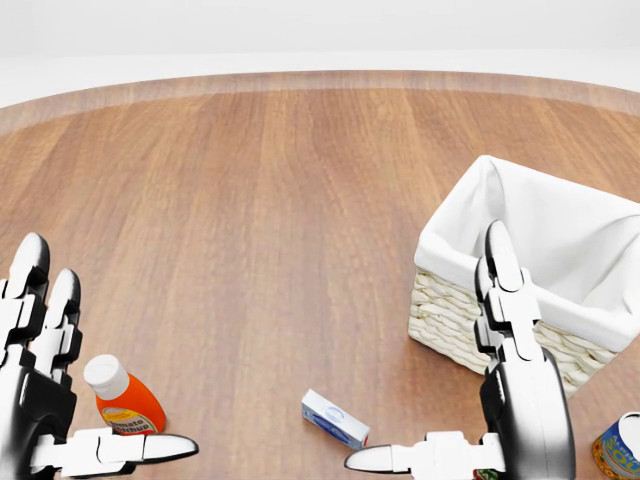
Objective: Pick up the ketchup, and put it in the basket.
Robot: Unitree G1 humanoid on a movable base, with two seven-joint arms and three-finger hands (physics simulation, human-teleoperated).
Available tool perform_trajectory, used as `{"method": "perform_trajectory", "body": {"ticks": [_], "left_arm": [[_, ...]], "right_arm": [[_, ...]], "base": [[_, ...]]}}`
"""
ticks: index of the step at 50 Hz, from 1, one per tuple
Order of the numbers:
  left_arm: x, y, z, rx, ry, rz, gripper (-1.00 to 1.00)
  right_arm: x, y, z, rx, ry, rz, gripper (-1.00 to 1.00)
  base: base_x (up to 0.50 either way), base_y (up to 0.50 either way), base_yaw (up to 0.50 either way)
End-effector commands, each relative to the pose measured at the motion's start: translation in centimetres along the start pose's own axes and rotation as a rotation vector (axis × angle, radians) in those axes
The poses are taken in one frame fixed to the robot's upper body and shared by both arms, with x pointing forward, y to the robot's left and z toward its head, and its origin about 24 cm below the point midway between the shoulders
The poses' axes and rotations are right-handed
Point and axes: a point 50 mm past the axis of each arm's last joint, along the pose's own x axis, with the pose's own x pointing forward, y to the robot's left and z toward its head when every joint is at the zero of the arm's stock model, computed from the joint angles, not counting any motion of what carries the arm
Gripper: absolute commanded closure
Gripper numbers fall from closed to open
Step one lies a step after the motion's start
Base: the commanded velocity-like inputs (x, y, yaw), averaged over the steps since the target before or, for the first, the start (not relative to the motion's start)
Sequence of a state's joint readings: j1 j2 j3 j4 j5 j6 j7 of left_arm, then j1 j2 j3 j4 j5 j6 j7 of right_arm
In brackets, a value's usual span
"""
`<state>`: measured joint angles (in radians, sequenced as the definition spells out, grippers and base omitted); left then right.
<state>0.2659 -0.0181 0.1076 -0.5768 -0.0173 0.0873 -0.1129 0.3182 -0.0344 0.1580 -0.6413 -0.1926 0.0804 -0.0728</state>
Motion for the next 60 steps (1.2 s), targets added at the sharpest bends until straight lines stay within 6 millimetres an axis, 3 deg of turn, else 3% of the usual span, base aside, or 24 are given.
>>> {"method": "perform_trajectory", "body": {"ticks": [1,8,10,16,17,18,41,53,60], "left_arm": [[0.5,0.8,0.0,0.025,-0.006,0.047,-1.0],[0.6,1.4,-0.1,0.037,-0.006,0.066,-1.0],[1.1,1.9,-1.3,0.061,0.038,0.088,-1.0],[1.6,2.4,-1.7,0.096,0.04,0.122,-1.0],[5.6,5.0,-6.2,0.192,0.141,0.279,-1.0],[5.9,5.2,-6.6,0.198,0.147,0.288,-1.0],[6.3,5.3,-7.8,0.218,0.183,0.296,-1.0],[5.9,4.6,-7.5,0.22,0.168,0.272,-1.0],[5.4,4.2,-9.0,0.239,0.232,0.254,-1.0]], "right_arm": [[0.0,-0.2,0.1,0.001,-0.002,-0.007,-1.0],[0.0,-0.3,0.0,0.001,-0.001,-0.01,-1.0],[0.0,-0.2,0.0,0.001,0.0,-0.008,-1.0],[0.0,-0.2,0.0,0.001,-0.002,-0.007,-1.0],[0.2,-0.1,-0.3,-0.003,0.001,-0.004,-1.0],[0.2,-0.1,-0.3,-0.004,0.001,-0.003,-1.0],[0.2,-0.1,-0.3,-0.004,0.0,-0.003,-1.0],[0.2,-0.3,-0.2,0.0,-0.002,-0.004,-1.0],[0.3,-0.3,-0.4,0.004,0.003,-0.002,-1.0]], "base": [[0.0,0.0,0.0],[0.0,0.0,0.0],[0.0,0.0,0.0],[0.0,0.0,0.0],[0.0,0.0,0.0],[0.0,0.0,0.0],[0.0,0.0,0.0],[0.0,0.0,0.0],[0.0,0.0,0.0]]}}
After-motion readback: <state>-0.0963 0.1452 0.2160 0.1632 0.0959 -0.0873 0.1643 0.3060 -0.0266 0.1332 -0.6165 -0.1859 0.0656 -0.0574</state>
